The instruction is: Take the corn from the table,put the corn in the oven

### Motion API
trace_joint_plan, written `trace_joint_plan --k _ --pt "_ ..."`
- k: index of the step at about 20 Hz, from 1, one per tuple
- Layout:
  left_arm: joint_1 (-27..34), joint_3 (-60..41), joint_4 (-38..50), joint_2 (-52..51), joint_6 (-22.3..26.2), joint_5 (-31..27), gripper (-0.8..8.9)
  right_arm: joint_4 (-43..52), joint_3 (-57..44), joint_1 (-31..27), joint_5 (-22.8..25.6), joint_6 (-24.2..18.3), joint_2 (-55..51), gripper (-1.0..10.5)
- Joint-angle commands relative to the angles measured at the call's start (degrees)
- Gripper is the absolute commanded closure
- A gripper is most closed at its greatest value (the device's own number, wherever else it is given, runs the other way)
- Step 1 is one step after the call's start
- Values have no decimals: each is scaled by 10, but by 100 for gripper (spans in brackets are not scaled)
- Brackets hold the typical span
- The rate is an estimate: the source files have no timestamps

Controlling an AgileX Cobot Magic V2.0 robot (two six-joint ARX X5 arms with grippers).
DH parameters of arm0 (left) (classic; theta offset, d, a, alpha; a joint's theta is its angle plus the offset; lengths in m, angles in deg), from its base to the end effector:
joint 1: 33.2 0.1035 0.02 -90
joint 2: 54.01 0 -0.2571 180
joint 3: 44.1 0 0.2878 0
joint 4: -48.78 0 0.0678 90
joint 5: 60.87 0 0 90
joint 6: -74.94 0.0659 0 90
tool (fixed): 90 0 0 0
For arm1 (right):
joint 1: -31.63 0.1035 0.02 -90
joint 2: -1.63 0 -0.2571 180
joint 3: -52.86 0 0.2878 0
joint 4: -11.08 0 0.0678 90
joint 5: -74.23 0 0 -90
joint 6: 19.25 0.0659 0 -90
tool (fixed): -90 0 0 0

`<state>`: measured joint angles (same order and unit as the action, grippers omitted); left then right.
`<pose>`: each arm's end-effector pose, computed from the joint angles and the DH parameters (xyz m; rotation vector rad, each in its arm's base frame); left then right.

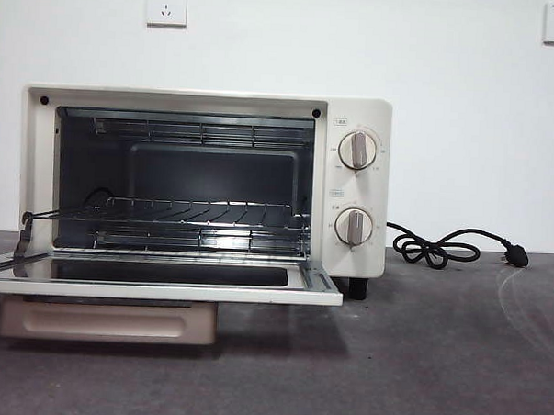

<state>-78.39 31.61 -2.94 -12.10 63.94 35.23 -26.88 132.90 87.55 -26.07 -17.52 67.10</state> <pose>0.1322 -0.1431 0.3943 -0.0695 0.3883 -0.8541 0.1659 0.2663 0.3571 -0.1409 0.4148 1.1323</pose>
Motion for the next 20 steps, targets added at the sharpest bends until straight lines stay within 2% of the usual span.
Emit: trace_joint_plan --k 1,4,10,15,20 --pt "-1 2 16 -49 -16 -21 819 36 3 41 87 -80 36 959" --pt "-1 3 16 -98 -25 -64 819 76 3 76 154 -125 78 959" --pt "-1 3 16 -162 -29 -118 819 140 3 111 229 -207 157 959" --pt "-1 3 12 -189 -30 -122 819 176 3 116 293 -291 225 959" --pt "-1 3 -9 -193 -30 -126 819 220 3 116 379 -374 291 959"
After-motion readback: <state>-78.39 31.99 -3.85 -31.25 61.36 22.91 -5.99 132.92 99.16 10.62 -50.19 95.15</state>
